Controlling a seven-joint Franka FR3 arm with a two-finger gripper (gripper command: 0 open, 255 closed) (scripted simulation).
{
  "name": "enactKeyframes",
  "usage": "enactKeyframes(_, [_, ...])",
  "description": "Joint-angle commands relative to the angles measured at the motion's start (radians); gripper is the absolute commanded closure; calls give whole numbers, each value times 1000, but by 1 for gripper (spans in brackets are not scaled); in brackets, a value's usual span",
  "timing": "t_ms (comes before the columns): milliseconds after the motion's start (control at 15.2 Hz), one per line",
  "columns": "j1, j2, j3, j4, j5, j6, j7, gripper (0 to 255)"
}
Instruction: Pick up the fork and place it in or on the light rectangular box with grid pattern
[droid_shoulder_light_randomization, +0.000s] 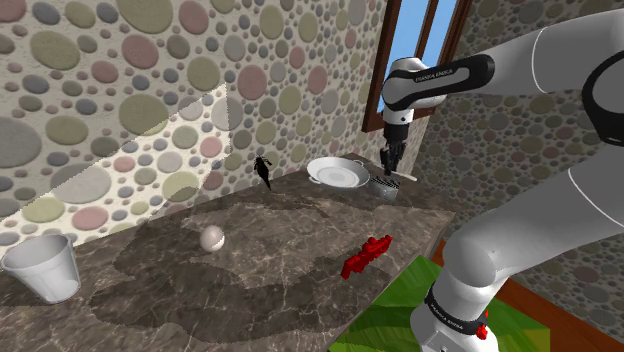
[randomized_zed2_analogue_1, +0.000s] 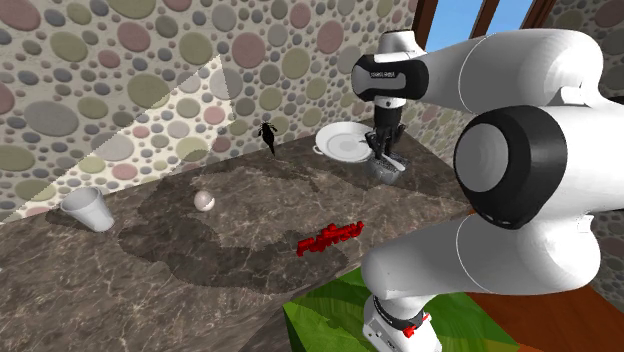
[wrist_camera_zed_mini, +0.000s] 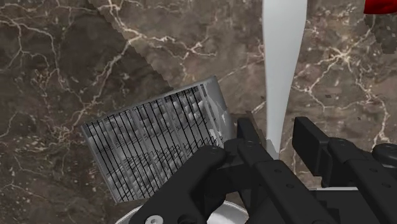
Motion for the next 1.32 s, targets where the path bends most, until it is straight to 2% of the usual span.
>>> enactKeyframes(0, [-3,4,-7,-25,-5,30,-4,255])
enactKeyframes(528, [-5,42,-20,-100,-11,142,-2,255])
enactKeyframes(1056, [-5,42,-20,-100,-11,142,-2,255])
enactKeyframes(1122, [-5,41,-20,-100,-11,142,-2,0])
enactKeyframes(1254, [-5,41,-20,-100,-11,142,-2,0])
